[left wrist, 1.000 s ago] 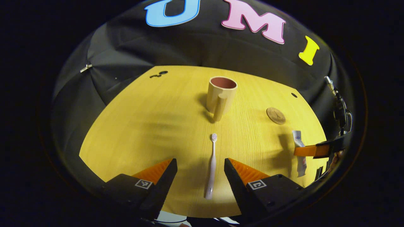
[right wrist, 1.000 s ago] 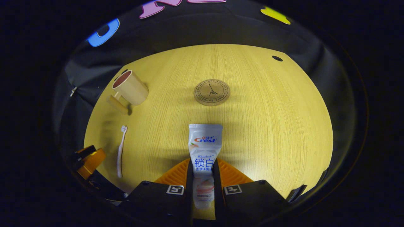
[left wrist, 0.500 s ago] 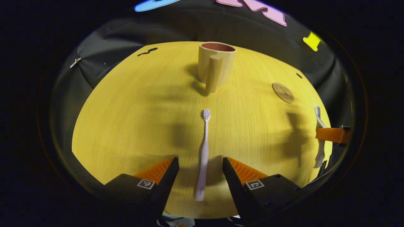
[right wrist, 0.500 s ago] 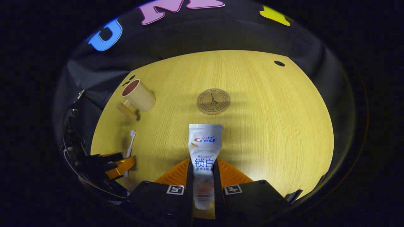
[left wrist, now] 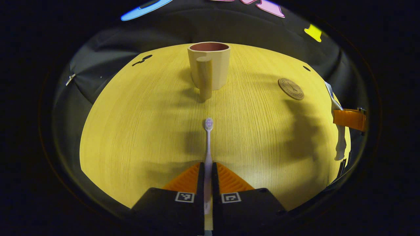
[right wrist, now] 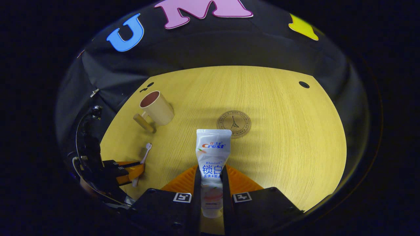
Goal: Put the toothbrush and toothpaste on the desktop into the cup, then pick up the cup and place it on the coaster on the desktop.
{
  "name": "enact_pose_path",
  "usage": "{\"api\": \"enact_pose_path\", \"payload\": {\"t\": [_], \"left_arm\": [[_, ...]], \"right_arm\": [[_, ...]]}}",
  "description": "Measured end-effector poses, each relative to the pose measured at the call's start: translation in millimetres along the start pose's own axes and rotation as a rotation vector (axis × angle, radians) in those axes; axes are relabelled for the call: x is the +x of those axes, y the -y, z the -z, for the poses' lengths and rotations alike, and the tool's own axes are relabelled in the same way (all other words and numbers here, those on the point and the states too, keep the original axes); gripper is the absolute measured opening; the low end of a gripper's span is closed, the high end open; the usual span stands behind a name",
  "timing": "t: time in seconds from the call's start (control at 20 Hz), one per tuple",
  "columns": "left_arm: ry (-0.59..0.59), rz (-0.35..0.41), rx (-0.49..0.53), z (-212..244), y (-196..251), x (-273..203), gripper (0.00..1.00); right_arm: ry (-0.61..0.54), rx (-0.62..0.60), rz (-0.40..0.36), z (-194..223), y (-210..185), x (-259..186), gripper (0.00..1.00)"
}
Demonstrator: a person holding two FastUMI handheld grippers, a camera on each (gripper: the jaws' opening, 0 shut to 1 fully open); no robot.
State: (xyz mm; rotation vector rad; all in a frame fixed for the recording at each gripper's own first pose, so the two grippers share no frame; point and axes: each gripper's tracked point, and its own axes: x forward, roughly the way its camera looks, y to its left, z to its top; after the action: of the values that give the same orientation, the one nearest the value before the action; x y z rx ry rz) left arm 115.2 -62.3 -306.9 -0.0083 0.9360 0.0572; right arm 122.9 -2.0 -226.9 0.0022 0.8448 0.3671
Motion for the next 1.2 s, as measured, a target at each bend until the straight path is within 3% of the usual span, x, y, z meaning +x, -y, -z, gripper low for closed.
{"api": "enact_pose_path", "payload": {"t": [0.15,0.2,0.7,0.95,1.2], "left_arm": [[0.014,0.008,0.002,-0.6,0.2,-1.2,0.05],[0.022,0.019,-0.001,-1.6,-0.1,-1.2,0.08],[0.158,0.128,-0.122,-12.2,-11.6,-30.8,0.07],[0.237,0.148,-0.148,-28.2,-23.0,-64.9,0.06],[0.313,0.149,-0.179,-35.8,-41.2,-98.1,0.06]], "right_arm": [[0.017,-0.012,0.007,-7.5,-1.1,0.5,0.3],[0.023,-0.02,0.011,-11.0,-1.5,1.0,0.3],[0.141,-0.038,0.022,-81.2,-21.5,11.9,0.3],[0.223,-0.06,-0.03,-121.8,-65.0,20.1,0.3],[0.413,-0.084,-0.125,-180.2,-123.9,15.4,0.3]]}}
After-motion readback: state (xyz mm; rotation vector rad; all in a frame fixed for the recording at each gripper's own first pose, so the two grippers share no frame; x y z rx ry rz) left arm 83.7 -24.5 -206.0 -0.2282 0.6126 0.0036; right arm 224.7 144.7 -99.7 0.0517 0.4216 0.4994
